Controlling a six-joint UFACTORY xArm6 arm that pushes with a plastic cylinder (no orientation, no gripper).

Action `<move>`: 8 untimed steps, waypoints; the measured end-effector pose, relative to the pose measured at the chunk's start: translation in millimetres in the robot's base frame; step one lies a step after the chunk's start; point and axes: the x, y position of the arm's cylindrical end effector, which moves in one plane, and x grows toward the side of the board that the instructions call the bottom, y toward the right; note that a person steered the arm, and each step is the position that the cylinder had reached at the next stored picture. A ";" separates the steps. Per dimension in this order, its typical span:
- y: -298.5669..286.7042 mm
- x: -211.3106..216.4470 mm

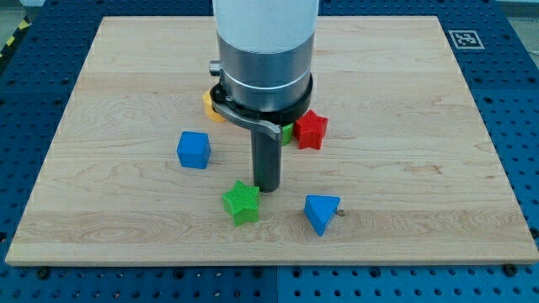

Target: Push green star to the left side of the blue triangle

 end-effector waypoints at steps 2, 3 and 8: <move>-64.2 0.2; -54.8 10.4; -24.6 44.6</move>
